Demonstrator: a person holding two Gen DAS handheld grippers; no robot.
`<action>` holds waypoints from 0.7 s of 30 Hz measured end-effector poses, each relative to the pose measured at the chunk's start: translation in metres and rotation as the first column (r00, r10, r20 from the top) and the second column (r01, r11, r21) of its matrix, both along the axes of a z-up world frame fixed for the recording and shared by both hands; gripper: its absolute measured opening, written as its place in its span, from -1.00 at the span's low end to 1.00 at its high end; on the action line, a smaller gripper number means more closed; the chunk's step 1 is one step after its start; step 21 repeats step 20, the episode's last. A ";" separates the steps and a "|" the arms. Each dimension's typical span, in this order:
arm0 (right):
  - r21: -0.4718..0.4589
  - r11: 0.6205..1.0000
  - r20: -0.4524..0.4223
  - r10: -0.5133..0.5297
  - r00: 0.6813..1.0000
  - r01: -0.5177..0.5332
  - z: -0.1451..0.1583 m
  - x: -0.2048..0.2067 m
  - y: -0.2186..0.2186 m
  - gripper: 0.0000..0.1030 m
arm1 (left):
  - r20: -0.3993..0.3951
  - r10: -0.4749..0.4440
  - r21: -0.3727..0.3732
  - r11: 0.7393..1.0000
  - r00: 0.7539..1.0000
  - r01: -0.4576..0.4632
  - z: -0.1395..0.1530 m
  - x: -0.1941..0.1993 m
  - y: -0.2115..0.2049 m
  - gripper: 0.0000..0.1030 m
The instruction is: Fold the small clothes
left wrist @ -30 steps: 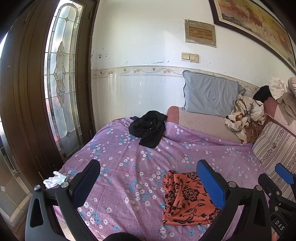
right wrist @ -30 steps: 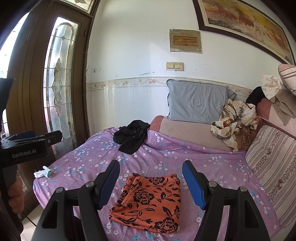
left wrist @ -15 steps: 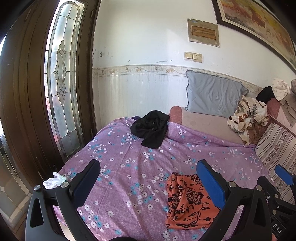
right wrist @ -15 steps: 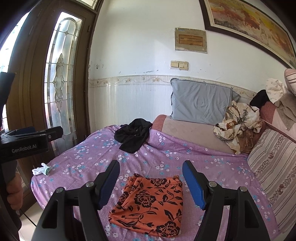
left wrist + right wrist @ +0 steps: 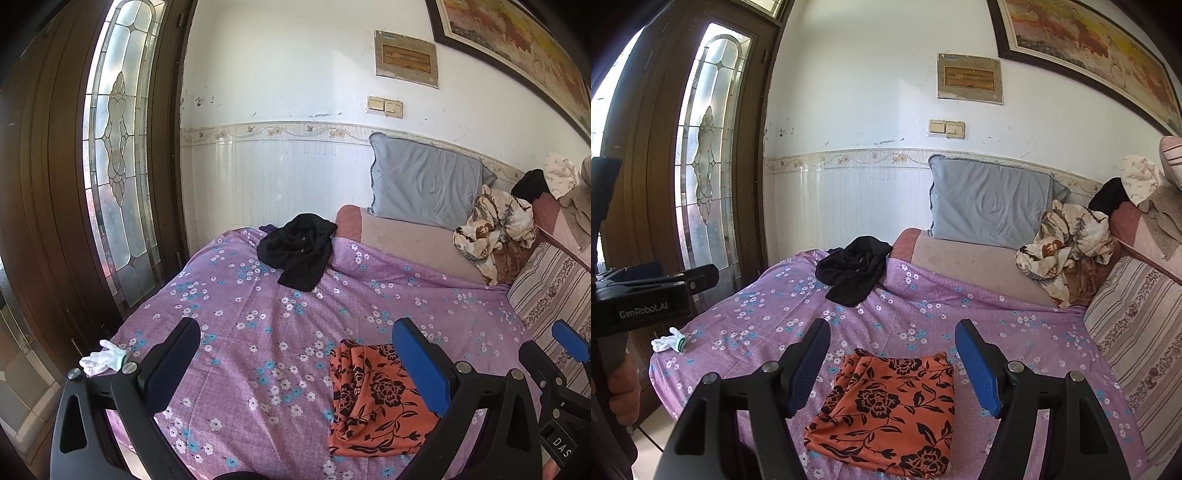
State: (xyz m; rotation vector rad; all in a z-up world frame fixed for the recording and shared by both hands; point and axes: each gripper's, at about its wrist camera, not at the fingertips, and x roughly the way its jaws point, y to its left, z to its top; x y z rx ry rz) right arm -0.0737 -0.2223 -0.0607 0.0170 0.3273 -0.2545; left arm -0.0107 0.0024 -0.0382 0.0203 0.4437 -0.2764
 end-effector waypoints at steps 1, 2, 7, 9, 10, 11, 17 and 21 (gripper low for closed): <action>0.002 1.000 0.000 0.002 1.000 -0.002 0.000 0.000 0.000 0.43 | -0.001 -0.001 0.001 1.000 1.000 0.001 0.000 0.000 0.000 1.00; 0.002 1.000 -0.003 0.002 1.000 -0.002 0.000 0.000 0.000 0.43 | -0.001 0.000 0.003 1.000 1.000 0.000 0.000 0.000 0.000 1.00; -0.001 1.000 -0.010 0.012 1.000 -0.012 -0.003 0.003 0.001 0.43 | 0.000 -0.003 0.008 1.000 1.000 0.003 -0.001 0.000 0.000 1.00; -0.005 1.000 -0.018 0.024 1.000 -0.024 -0.005 0.008 0.002 0.43 | -0.003 0.007 0.008 1.000 1.000 -0.007 -0.002 0.002 -0.001 1.00; -0.006 1.000 -0.022 0.030 0.999 -0.030 -0.006 0.011 0.002 0.43 | -0.006 0.015 0.005 1.000 1.000 -0.015 -0.003 0.005 -0.001 1.00; -0.007 0.999 -0.024 0.036 0.999 -0.037 -0.007 0.016 0.002 0.43 | -0.011 0.017 0.005 1.000 1.000 -0.017 -0.004 0.007 -0.001 1.00; 0.050 0.996 -0.047 0.074 0.996 -0.071 -0.021 0.048 -0.015 0.43 | -0.031 0.016 0.008 1.000 0.999 -0.016 -0.018 0.039 -0.014 1.00; 0.074 0.995 -0.056 0.071 0.996 -0.066 -0.031 0.063 -0.038 0.43 | -0.063 0.054 -0.003 0.999 0.997 -0.054 -0.033 0.071 -0.020 1.00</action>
